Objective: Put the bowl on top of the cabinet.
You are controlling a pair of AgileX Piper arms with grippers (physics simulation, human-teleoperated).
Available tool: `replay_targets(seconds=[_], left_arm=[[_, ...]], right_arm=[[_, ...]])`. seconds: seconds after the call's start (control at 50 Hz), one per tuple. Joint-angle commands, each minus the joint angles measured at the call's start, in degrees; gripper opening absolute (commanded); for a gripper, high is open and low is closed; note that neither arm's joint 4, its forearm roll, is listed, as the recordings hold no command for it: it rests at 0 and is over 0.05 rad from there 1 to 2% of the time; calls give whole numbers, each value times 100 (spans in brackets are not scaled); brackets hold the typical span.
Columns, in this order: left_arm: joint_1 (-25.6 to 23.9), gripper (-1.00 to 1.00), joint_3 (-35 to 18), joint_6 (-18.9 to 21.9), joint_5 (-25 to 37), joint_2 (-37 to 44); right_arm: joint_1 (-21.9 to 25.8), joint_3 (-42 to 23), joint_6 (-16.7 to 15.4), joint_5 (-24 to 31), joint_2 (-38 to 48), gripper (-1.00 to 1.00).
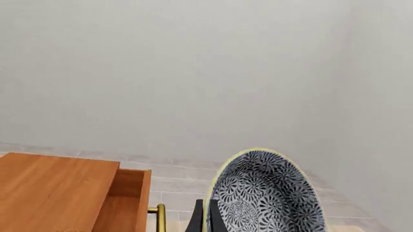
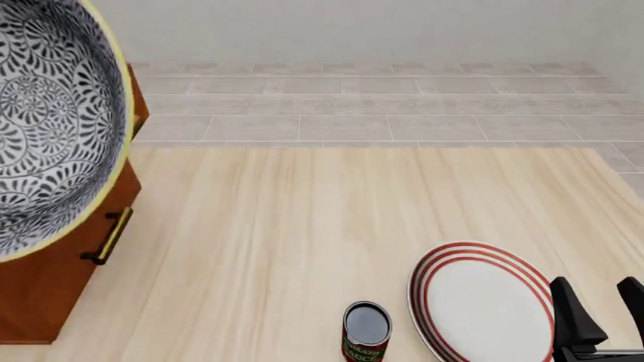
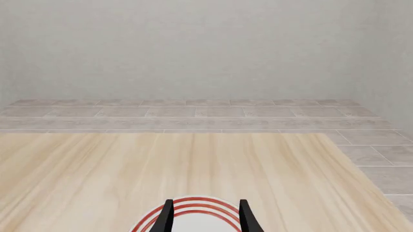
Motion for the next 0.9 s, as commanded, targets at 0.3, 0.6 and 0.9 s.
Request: replay_targets(seconds=[0.3,0.6,0.9], left_arm=[[1248,-100,-222,-680,-134,-174],[1775,-100,-179,-1075,-303,4],[1993,-100,-375,-1160,-446,211]], right_arm=[[-1,0,0,0,0,100],[1,0,-2,0,0,100],[-1,0,2,0,-1,100]])
